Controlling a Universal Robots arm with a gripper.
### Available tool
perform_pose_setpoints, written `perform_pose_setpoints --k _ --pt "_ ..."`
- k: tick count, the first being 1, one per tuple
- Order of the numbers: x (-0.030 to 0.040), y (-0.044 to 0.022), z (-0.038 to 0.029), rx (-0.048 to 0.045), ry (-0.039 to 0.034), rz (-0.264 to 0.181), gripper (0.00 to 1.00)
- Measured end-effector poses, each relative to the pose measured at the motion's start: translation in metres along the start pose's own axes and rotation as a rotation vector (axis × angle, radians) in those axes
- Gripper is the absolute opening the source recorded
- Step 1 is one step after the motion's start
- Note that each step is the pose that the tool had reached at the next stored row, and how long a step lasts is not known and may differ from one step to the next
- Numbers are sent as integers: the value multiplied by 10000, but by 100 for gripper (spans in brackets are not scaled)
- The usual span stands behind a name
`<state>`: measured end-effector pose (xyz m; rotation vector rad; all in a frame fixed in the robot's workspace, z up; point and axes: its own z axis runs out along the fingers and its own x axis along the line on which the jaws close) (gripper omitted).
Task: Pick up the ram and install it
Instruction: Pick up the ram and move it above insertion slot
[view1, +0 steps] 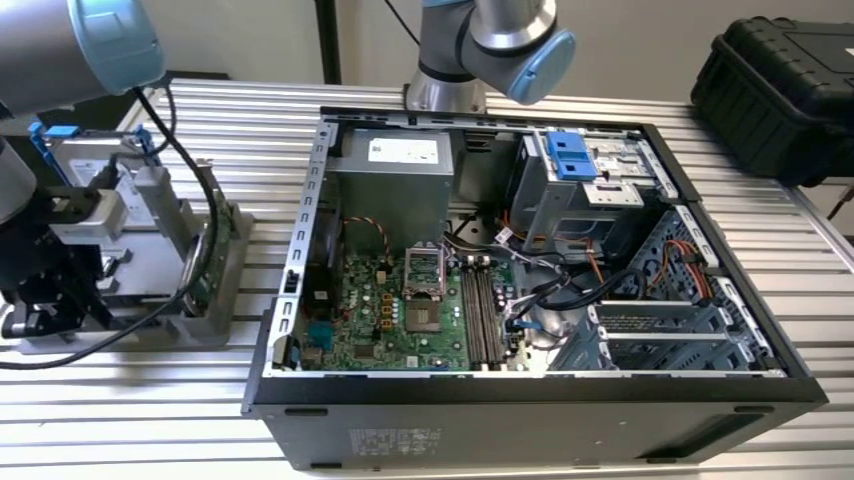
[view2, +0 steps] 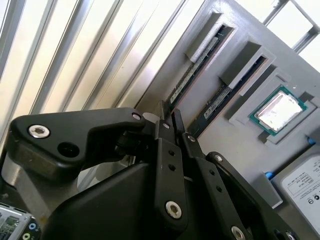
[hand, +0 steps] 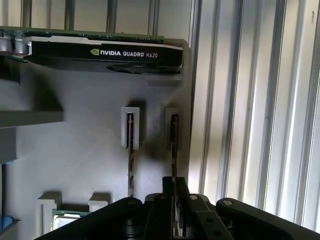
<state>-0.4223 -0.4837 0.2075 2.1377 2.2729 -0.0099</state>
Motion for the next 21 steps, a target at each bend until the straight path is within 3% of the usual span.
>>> perform_pose_setpoints --k 21 --pt "-3 1 -140 -1 1 0 0"
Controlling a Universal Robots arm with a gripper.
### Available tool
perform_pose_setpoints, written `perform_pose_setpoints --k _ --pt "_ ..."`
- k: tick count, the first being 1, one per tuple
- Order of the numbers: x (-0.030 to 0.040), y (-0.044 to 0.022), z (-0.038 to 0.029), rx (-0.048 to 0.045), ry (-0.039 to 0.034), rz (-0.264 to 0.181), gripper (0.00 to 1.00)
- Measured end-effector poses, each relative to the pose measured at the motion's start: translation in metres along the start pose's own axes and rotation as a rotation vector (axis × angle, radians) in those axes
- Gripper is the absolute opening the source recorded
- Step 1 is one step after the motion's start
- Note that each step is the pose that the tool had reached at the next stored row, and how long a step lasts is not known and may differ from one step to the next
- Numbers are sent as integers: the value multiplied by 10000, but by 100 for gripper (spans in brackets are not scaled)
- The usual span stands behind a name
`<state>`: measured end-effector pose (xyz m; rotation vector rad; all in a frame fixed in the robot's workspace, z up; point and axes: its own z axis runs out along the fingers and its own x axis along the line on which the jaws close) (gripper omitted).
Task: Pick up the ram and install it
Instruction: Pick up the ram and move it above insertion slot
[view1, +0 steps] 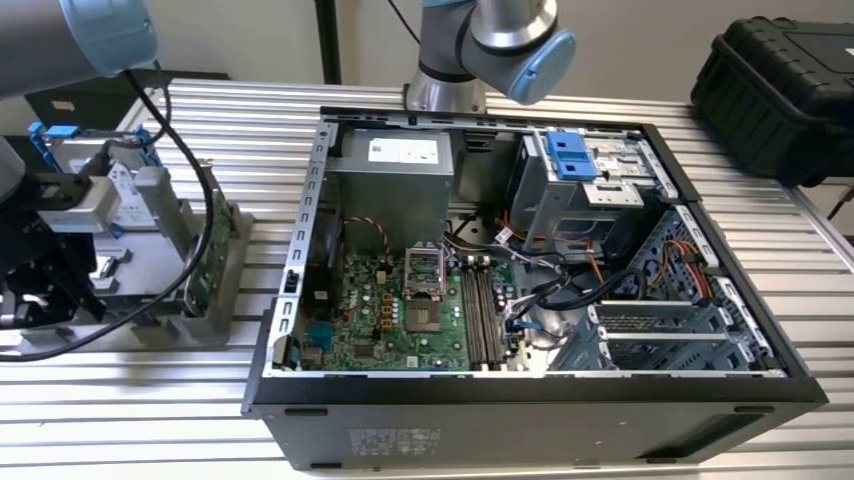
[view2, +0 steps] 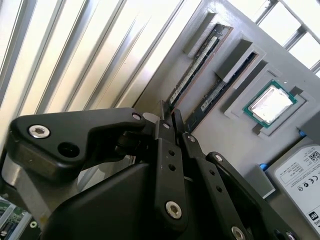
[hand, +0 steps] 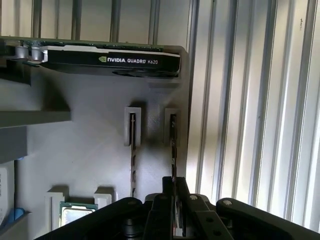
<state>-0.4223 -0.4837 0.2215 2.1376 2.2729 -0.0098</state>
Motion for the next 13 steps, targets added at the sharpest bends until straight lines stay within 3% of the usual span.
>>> perform_pose_setpoints --k 13 --pt "0 0 -23 2 -1 0 0"
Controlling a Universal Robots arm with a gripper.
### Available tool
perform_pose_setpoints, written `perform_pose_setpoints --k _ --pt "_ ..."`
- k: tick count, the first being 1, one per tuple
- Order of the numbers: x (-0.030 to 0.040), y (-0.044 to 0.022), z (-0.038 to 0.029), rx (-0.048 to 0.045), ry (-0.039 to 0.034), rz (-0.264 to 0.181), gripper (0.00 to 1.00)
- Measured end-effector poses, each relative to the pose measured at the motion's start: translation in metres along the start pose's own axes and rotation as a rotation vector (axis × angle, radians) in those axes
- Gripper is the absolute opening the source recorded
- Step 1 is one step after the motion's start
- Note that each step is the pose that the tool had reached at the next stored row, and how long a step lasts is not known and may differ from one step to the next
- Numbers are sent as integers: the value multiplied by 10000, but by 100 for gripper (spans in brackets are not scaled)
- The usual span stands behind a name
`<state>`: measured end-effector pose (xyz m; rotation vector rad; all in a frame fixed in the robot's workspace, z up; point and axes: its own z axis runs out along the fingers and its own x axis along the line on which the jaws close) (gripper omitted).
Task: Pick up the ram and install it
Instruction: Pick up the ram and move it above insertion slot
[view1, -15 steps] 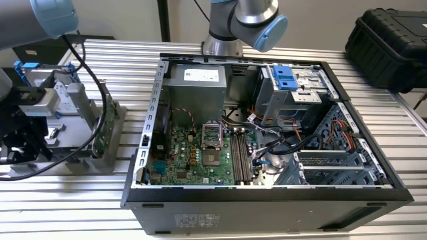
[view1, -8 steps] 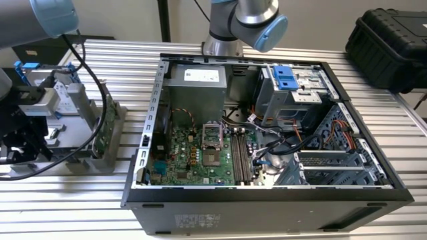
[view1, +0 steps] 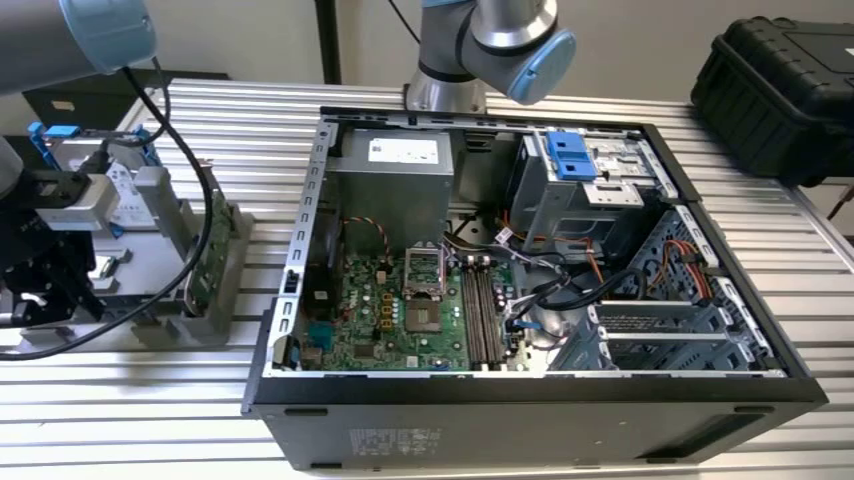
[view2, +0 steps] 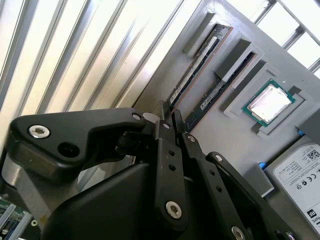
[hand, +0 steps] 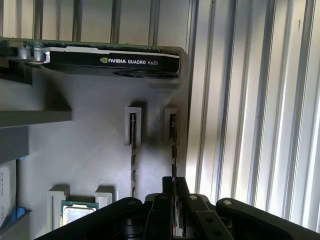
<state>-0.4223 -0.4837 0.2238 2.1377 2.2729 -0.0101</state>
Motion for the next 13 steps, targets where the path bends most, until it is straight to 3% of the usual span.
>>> perform_pose_setpoints --k 13 --pt "-1 1 -47 -1 1 0 0"
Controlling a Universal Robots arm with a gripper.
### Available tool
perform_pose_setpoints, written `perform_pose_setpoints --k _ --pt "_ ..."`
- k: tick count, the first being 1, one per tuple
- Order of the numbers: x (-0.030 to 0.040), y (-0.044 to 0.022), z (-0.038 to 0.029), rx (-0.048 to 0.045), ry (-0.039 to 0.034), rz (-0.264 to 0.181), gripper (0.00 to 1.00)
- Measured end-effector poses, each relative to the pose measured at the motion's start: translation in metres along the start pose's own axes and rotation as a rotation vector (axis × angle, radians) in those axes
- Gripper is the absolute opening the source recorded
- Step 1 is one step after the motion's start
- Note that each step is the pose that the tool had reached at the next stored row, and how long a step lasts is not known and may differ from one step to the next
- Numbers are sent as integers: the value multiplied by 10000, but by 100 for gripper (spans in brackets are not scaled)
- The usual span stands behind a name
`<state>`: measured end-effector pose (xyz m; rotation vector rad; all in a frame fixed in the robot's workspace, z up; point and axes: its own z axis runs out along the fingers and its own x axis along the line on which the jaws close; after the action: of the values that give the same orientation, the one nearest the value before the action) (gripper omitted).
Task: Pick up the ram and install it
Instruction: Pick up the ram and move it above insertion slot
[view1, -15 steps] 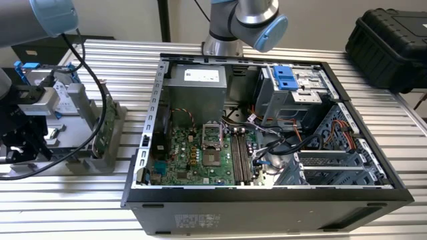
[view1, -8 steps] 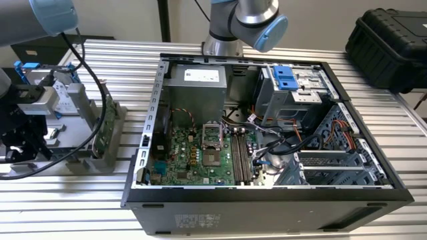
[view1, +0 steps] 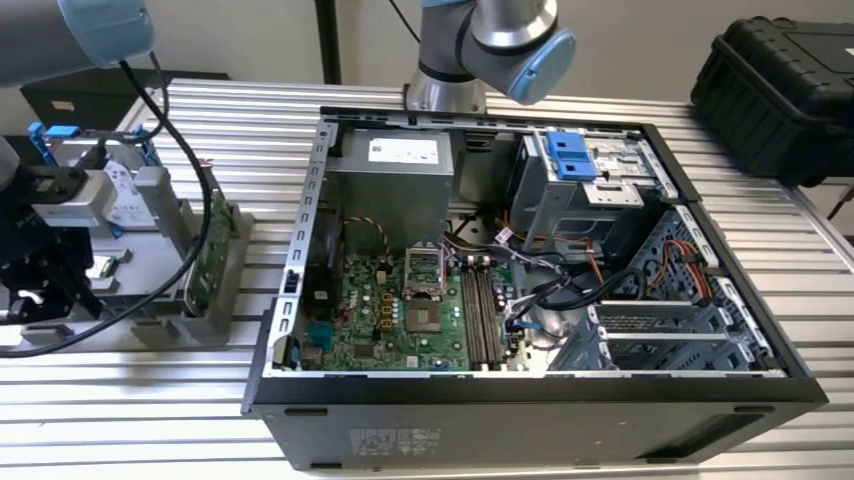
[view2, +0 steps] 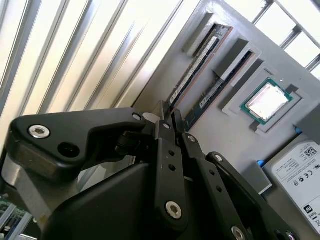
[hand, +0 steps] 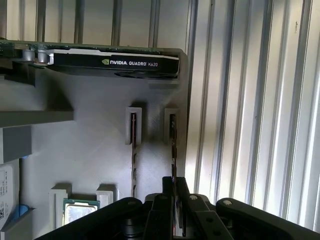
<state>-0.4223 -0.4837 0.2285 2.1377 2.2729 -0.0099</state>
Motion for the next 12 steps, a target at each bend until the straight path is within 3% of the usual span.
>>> perform_pose_setpoints --k 9,12 --pt "-1 1 -58 0 0 0 0" --pt "-2 1 -109 2 -2 0 0"
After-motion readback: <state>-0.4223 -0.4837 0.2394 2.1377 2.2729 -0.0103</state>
